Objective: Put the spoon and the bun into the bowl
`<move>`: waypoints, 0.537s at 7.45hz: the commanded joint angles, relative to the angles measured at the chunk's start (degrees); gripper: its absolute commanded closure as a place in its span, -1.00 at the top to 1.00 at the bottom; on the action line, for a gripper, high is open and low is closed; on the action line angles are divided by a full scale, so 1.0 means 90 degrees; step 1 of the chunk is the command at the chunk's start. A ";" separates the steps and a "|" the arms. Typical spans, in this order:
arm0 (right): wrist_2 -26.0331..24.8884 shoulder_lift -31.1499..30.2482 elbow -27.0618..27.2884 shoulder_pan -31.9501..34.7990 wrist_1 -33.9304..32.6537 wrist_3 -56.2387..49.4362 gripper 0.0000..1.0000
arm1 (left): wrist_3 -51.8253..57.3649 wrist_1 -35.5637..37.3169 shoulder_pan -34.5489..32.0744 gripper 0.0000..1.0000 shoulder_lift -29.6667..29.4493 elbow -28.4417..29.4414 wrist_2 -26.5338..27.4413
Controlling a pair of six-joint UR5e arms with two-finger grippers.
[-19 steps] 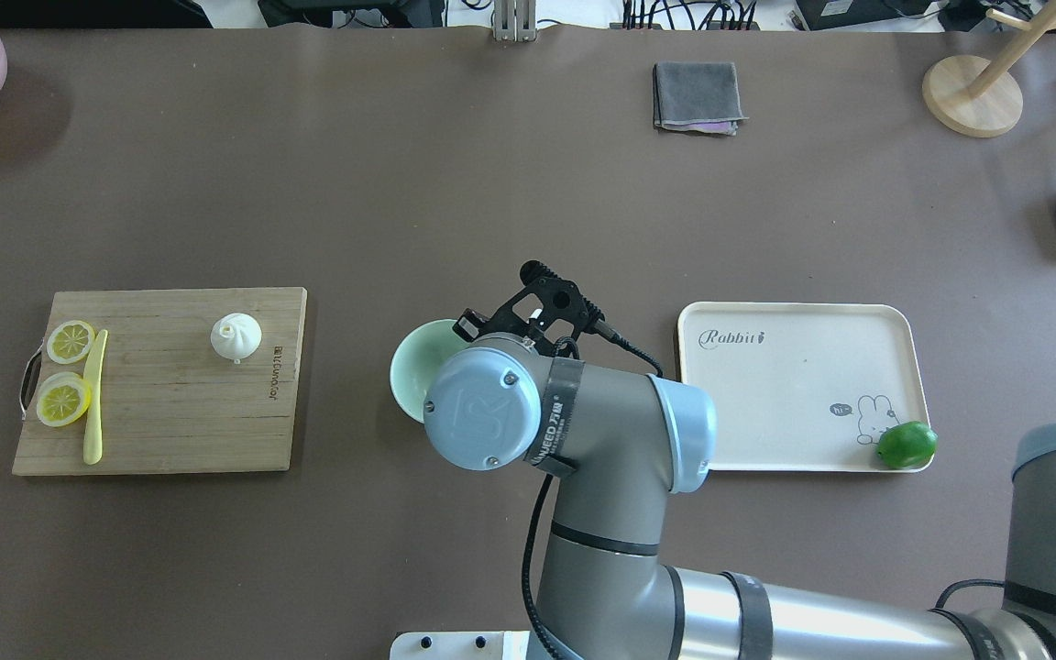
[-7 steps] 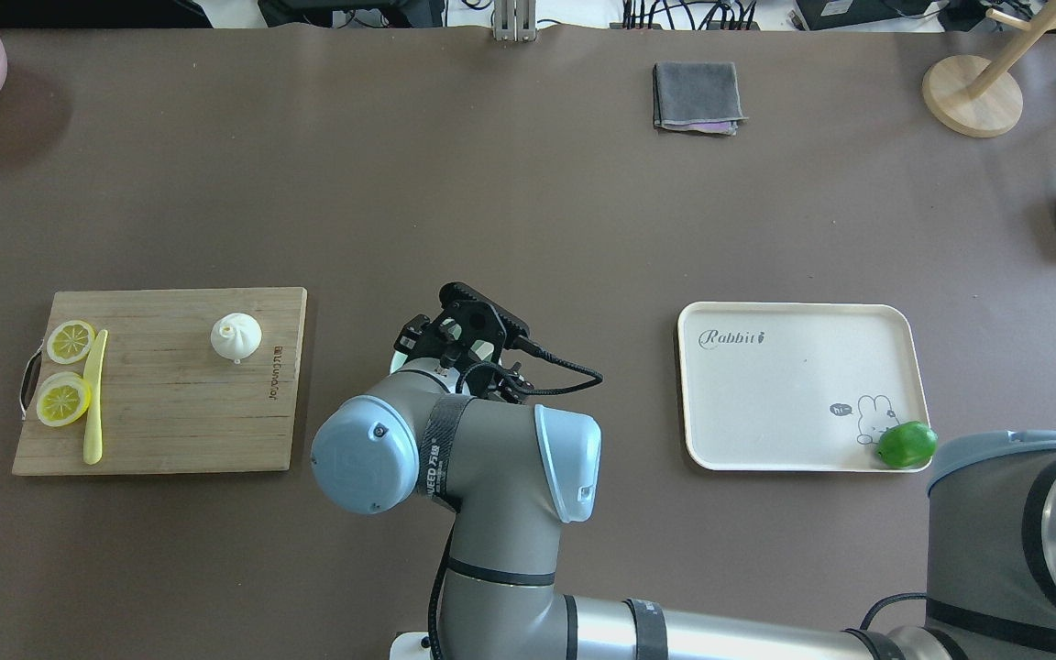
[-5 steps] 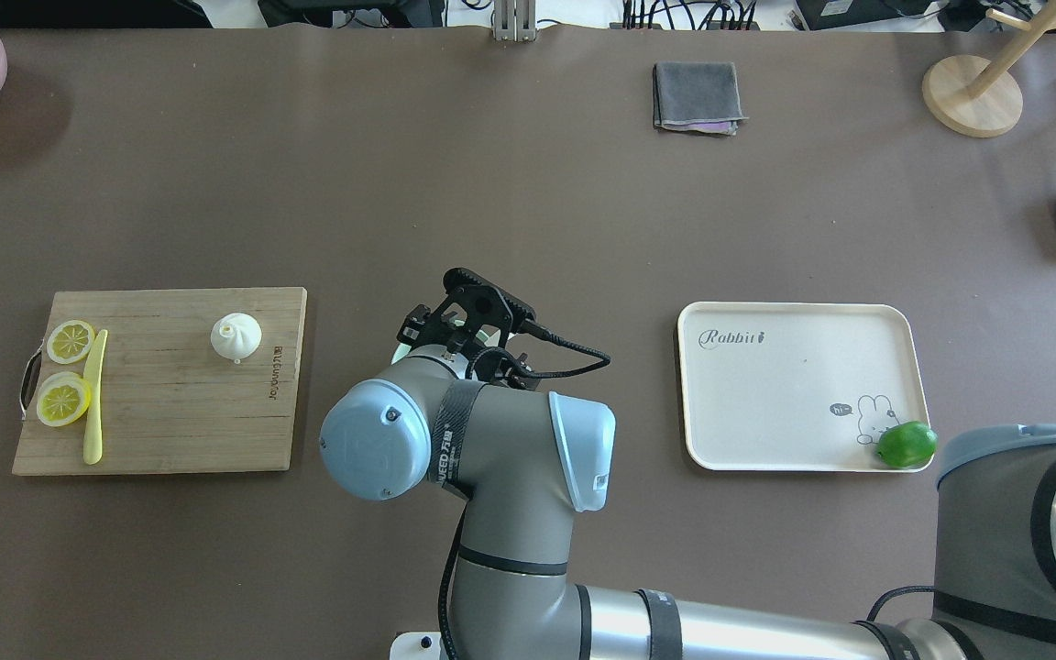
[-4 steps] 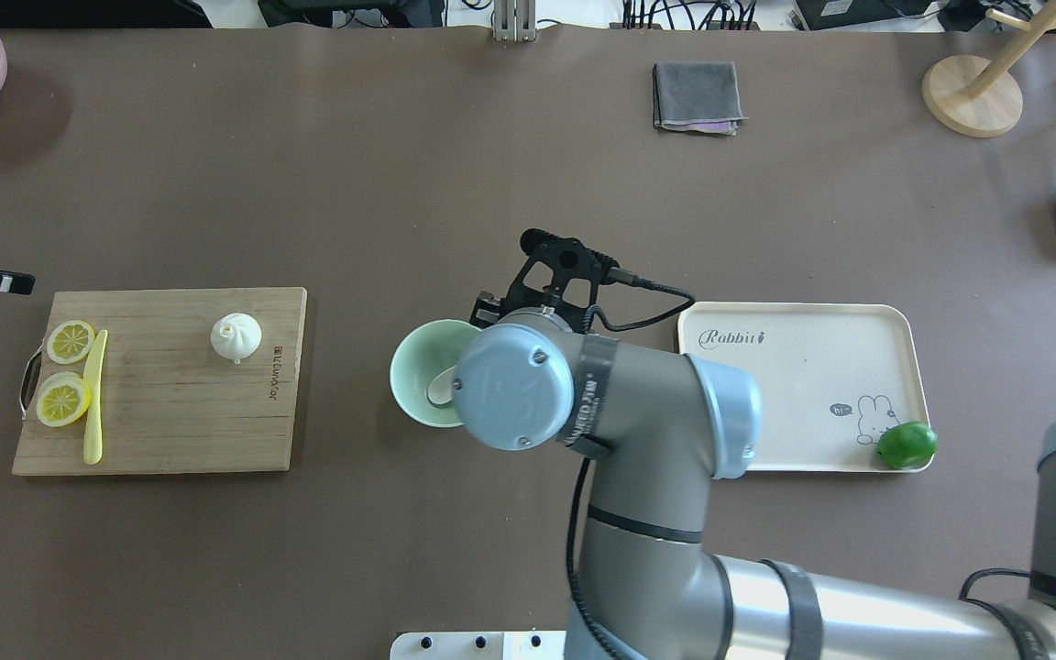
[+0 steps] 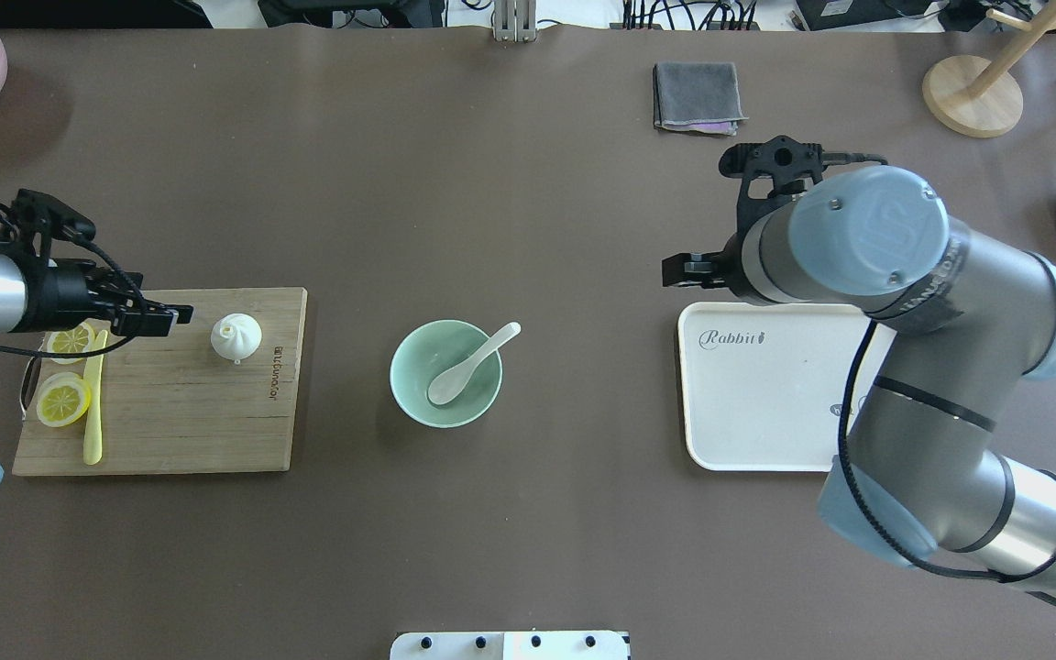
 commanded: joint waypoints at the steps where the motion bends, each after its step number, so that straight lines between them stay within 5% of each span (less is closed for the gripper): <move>1: 0.0633 -0.0700 -0.0032 0.0445 0.0950 -0.0606 1.00 | -0.0157 -0.0018 0.0571 0.94 -0.0190 0.0015 0.0634; 4: 0.0604 -0.0701 -0.0100 0.0445 0.0961 -0.0596 1.00 | -0.0148 -0.0008 0.0969 0.76 -0.0268 0.0093 0.1168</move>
